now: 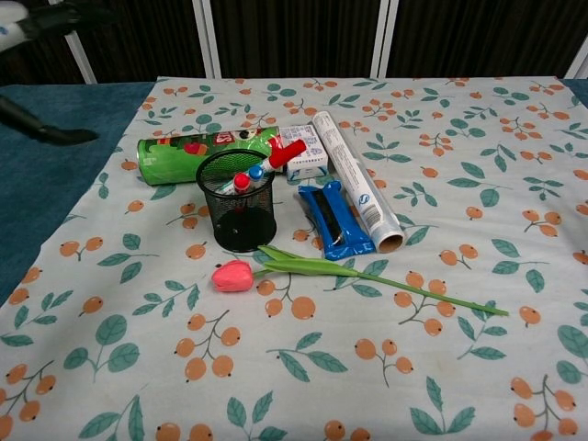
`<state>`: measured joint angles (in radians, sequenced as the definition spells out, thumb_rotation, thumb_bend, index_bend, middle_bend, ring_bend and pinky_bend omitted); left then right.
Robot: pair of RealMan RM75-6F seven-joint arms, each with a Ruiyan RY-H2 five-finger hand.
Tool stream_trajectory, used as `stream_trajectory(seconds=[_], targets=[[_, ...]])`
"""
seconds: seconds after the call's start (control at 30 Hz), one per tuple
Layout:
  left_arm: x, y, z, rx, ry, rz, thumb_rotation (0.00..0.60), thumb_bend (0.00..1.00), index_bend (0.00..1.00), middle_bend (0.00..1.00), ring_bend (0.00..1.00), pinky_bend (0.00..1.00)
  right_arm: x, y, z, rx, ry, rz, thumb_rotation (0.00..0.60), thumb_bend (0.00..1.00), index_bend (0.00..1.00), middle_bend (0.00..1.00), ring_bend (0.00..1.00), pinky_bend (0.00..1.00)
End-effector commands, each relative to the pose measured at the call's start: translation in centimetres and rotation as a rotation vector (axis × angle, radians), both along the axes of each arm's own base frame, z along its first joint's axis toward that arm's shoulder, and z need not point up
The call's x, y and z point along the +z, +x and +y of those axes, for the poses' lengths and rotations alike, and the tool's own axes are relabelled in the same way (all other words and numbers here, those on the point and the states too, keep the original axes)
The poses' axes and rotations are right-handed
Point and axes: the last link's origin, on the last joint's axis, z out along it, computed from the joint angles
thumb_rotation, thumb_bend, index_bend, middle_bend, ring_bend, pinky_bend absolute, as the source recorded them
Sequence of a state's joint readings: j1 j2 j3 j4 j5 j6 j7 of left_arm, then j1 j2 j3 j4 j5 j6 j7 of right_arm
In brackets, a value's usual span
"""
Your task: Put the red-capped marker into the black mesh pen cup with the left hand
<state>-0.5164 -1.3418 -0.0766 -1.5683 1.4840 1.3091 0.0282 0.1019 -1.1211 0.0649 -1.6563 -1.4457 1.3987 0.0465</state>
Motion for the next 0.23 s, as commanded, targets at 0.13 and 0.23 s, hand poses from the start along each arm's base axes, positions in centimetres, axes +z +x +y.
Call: stream_trajectory(seconds=[0.13, 0.23], targets=[[4.8, -5.3, -6.2, 0.181, 0.16, 0.184, 0.6, 0.13, 0.0, 0.0, 0.0, 0.0, 0.0, 0.1, 0.1, 0.01, -0.014, 0.013, 0.6, 0.23, 0.01, 0.0, 0.0, 0.18], [4.8, -7.1, -7.4, 0.248, 0.162, 0.189, 0.6, 0.13, 0.0, 0.0, 0.0, 0.0, 0.0, 0.1, 0.1, 0.013, -0.014, 0.016, 0.6, 0.23, 0.01, 0.0, 0.0, 0.18]])
